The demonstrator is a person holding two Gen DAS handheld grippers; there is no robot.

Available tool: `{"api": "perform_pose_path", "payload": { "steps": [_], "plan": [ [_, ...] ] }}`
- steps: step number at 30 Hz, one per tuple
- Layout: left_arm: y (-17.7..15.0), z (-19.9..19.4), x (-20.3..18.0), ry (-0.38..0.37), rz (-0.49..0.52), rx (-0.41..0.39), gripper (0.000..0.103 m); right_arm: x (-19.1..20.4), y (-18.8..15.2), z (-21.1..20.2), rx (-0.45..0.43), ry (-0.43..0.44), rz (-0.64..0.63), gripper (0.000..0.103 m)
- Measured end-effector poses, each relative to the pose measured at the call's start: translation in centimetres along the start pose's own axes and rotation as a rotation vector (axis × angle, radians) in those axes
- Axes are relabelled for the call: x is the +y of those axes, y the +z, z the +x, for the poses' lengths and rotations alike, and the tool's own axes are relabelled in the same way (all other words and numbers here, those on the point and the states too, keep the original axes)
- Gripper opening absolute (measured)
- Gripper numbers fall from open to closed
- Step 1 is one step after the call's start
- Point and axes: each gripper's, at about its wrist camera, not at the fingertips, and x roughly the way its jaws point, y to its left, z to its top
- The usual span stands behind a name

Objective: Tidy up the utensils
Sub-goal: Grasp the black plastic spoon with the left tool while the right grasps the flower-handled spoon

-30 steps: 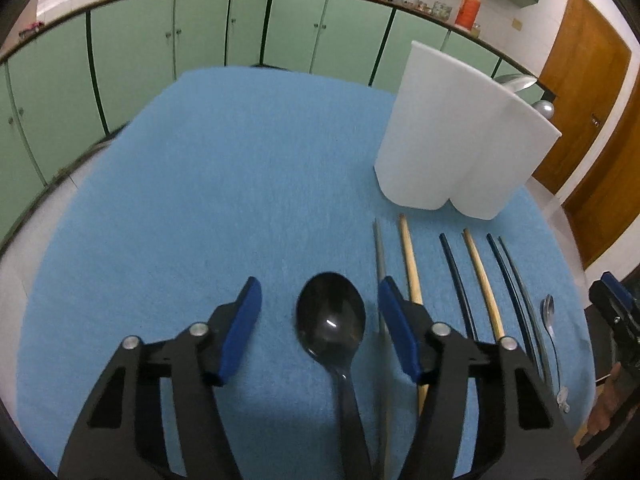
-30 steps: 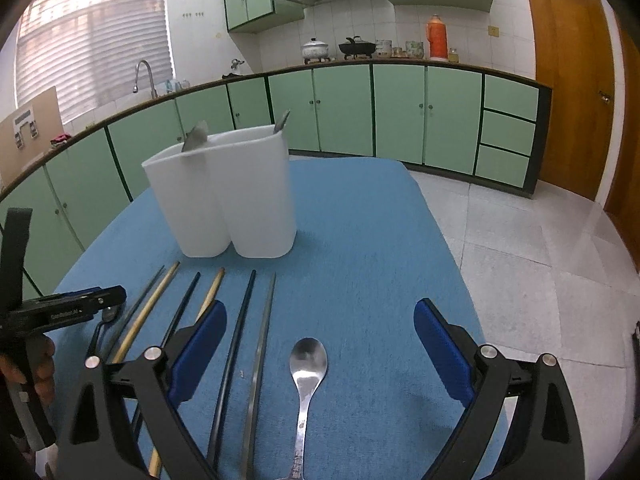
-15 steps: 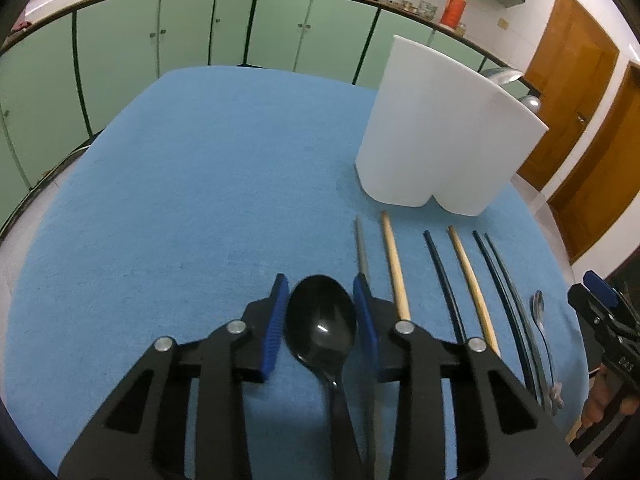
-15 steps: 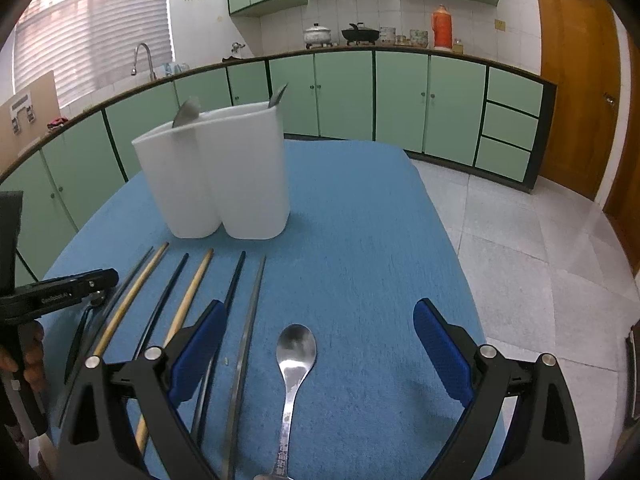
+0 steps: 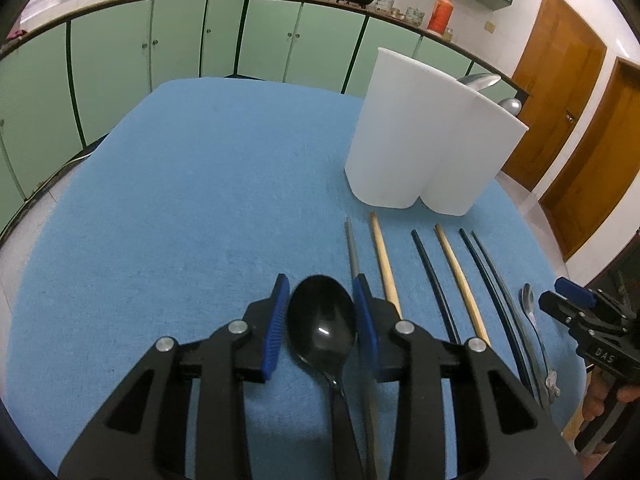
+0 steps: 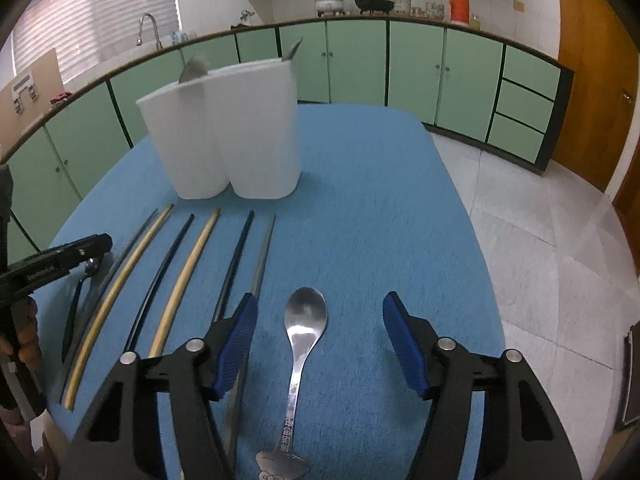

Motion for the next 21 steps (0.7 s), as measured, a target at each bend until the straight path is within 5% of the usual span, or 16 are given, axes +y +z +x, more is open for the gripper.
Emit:
{"api": "perform_pose_path", "payload": {
  "steps": [5, 21],
  "plan": [
    [-0.1, -0.3, 0.1, 0.000, -0.005, -0.010, 0.032, 0.0, 0.1, 1.3, 0.043, 0.014, 0.014, 0.047],
    [-0.2, -0.8, 0.1, -0.003, -0.005, -0.031, 0.032, 1.0, 0.2, 2.7, 0.068, -0.016, -0.016, 0.036]
  ]
}}
